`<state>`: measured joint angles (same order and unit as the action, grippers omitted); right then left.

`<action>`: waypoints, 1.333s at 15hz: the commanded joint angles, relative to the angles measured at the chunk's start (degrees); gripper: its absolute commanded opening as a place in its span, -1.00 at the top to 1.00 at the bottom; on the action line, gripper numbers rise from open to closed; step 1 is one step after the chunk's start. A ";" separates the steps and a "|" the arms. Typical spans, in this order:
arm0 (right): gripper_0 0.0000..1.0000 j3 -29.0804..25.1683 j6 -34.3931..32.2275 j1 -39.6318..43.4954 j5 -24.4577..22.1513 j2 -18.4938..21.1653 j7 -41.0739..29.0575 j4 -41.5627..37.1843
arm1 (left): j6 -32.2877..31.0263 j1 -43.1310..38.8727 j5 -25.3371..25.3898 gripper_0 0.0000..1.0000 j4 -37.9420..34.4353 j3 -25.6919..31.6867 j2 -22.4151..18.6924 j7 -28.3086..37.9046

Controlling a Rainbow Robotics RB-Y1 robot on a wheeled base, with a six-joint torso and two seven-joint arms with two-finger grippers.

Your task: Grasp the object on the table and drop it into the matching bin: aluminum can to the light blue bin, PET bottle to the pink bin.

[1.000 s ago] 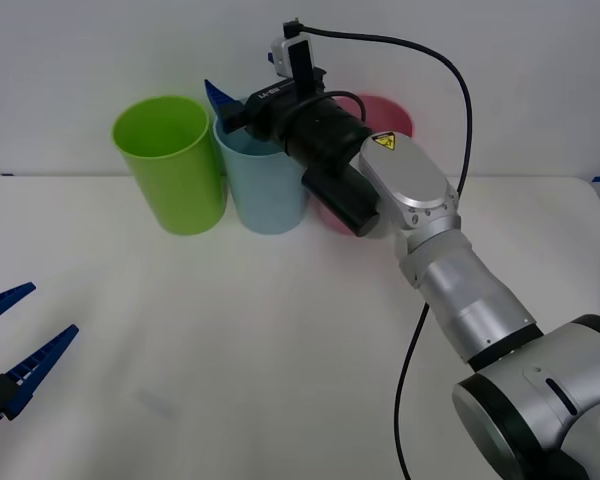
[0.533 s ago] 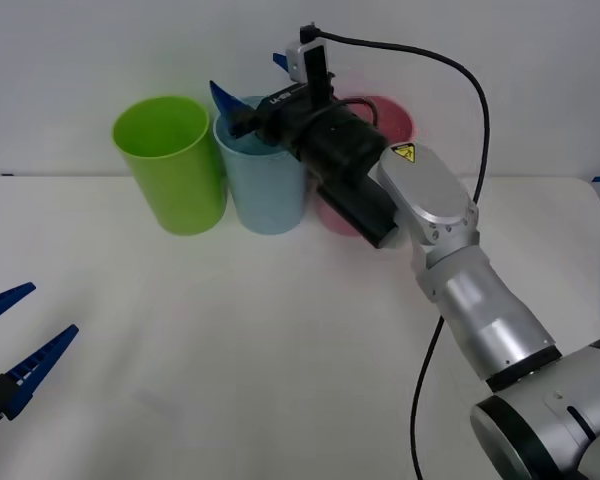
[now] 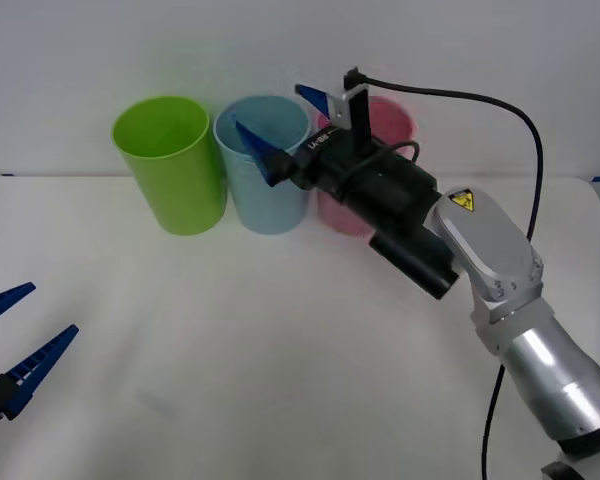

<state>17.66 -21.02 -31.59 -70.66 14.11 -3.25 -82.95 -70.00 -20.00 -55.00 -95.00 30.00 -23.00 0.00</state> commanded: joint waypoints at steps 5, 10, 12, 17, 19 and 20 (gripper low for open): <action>-1.00 -0.52 -8.95 12.78 3.16 9.80 -0.18 -13.38 | 0.00 0.00 0.00 -1.00 0.00 0.00 0.00 0.00; -1.00 -6.32 -19.58 24.12 3.78 13.58 0.88 -19.71 | 0.00 0.00 0.00 -1.00 0.00 0.00 0.00 0.00; -1.00 -8.60 -23.71 27.90 3.87 13.58 1.58 -21.03 | 0.00 0.00 0.00 -1.00 0.00 0.00 0.00 0.00; -1.00 -12.91 -28.81 37.66 4.04 13.67 4.04 -24.63 | 0.00 0.00 0.00 -1.00 0.00 0.00 0.00 0.00; -1.00 -14.84 -31.71 40.38 4.31 13.58 5.27 -24.90 | 0.00 0.00 0.00 -1.00 0.00 0.00 0.00 0.00; -1.00 -15.63 -32.59 41.61 4.57 13.58 5.98 -24.81 | 0.00 0.00 0.00 -1.00 0.00 0.00 0.00 0.00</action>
<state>2.62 -52.91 9.12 -66.29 27.71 2.21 -107.82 -70.00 -20.00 -55.00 -95.00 30.00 -23.00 0.00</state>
